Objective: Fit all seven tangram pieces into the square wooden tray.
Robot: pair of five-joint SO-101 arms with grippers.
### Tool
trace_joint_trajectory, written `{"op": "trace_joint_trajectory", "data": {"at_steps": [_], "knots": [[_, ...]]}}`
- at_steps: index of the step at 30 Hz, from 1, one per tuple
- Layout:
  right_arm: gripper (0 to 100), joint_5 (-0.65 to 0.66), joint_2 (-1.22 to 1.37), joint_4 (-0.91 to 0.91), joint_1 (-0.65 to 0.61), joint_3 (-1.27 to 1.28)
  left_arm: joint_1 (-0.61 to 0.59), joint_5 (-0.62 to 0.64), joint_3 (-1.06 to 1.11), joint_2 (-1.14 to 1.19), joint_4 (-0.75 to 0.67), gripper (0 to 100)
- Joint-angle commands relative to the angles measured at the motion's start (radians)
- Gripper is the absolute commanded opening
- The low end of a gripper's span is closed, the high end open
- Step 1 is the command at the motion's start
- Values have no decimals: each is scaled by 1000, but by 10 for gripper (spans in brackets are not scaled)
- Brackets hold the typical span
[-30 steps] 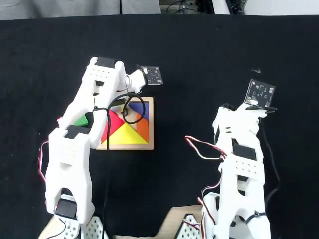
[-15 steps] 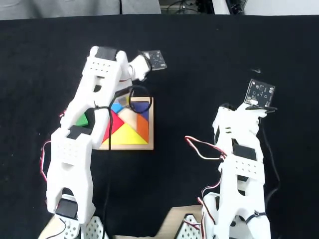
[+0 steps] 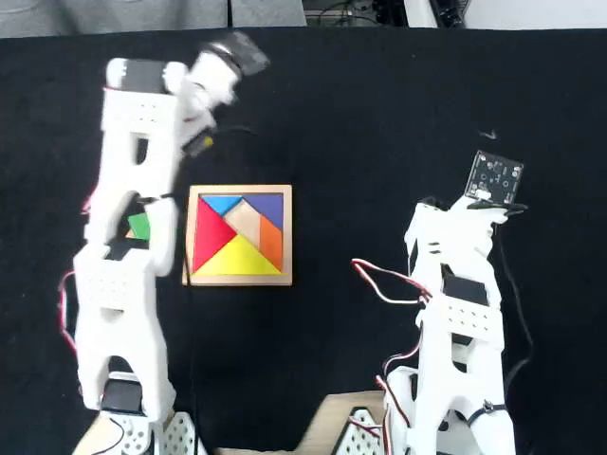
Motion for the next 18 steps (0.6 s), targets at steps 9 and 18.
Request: {"op": "trace_joint_trajectory", "data": {"at_steps": [9,18], "knots": [[15,2,-25,-21,-14,-7,-116,147,570,-537,3,170],[15,2,-25,-21,-14,-4,-240,408,1001,-626,-384,174]]}}
